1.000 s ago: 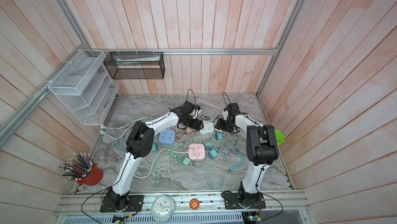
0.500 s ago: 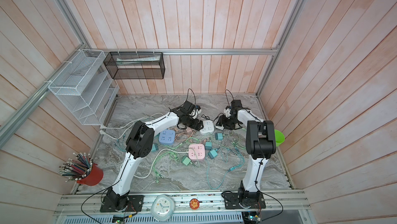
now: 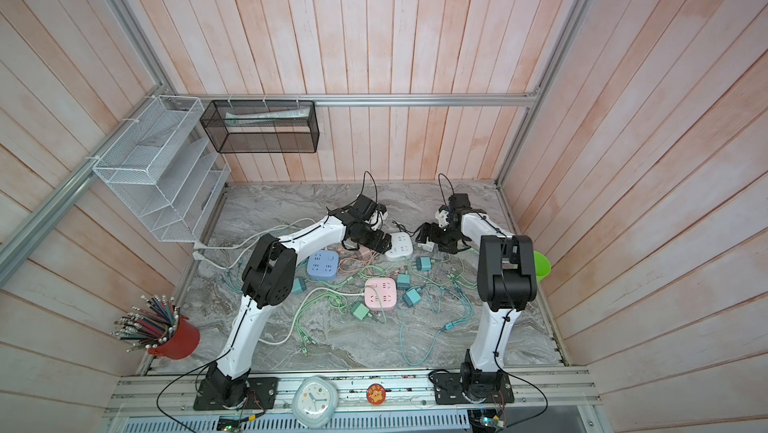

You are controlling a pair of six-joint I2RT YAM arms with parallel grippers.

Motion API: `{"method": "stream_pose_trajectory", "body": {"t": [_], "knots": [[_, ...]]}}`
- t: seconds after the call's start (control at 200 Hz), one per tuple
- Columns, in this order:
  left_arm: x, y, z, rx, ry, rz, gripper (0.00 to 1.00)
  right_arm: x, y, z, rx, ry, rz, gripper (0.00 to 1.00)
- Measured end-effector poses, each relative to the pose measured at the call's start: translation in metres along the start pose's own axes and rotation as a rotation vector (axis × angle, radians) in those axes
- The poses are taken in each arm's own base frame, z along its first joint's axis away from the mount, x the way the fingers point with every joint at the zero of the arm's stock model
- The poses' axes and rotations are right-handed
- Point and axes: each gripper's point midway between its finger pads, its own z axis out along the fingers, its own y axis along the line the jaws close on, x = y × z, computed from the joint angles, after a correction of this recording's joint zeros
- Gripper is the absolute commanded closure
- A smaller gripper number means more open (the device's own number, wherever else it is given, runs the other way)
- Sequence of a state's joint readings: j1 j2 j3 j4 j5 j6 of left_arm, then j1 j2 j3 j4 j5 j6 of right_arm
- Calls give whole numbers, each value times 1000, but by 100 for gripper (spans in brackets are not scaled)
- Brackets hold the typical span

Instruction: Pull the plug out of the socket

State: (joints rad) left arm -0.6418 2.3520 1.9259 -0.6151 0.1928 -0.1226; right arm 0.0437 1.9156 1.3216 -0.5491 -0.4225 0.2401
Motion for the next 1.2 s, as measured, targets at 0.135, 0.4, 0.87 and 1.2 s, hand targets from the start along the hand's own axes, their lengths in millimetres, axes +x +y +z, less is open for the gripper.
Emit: {"method": "stream_pose_trajectory", "body": {"t": [0.135,0.4,0.87,1.2], "knots": [[4,4,-4,-27,11,-4,0,-5,5,-23,18,-85,-25,4],[8,11,-13,-72,15,-6,0,-13,-1,-55,98,-272,-62,2],[20,26,-101,-194,-149,-48,0,12,-27,-96,203,-651,-132,2],[68,103,-194,-416,-339,-189,0,37,-52,-102,285,-909,-254,2]]}}
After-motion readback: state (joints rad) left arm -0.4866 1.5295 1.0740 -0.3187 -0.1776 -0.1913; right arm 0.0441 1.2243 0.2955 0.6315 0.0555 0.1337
